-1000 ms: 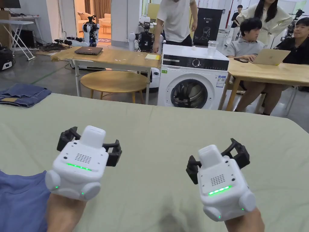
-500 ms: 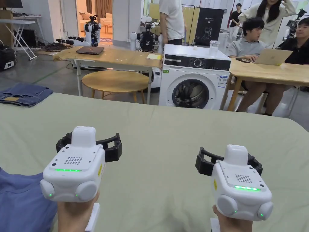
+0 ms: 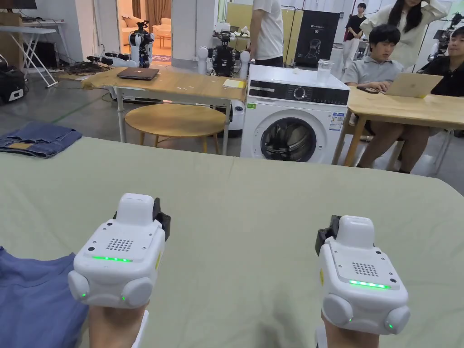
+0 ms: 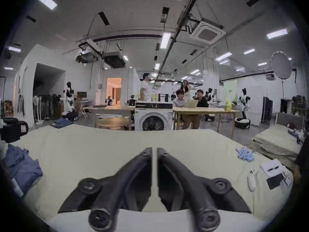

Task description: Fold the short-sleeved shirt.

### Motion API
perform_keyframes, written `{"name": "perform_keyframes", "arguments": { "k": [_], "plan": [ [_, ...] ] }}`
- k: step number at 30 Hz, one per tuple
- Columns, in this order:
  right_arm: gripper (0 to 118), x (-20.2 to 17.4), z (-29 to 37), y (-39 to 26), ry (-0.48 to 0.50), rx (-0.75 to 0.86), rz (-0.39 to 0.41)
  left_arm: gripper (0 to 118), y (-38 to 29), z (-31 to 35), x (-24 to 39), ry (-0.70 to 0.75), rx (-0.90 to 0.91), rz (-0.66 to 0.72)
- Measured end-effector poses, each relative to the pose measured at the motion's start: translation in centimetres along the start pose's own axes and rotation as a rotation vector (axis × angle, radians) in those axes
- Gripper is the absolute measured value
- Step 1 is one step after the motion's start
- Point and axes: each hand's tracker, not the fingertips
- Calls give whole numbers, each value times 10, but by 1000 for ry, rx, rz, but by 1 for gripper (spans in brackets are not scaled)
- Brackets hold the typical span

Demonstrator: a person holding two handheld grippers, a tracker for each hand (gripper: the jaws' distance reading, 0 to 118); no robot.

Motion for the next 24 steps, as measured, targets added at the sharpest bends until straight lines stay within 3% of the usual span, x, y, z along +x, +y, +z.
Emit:
{"name": "perform_keyframes", "arguments": {
  "k": [5, 14, 24],
  "plan": [
    [0, -7, 7, 6, 15, 42, 40, 0, 0, 4, -1, 8, 25, 8],
    [0, -29, 8, 16, 65, 9, 20, 0, 10, 12, -34, 20, 7, 0],
    [0, -140, 13, 24, 283, 18, 18, 0, 14, 59, -144, 230, -23, 22]
  ]
}}
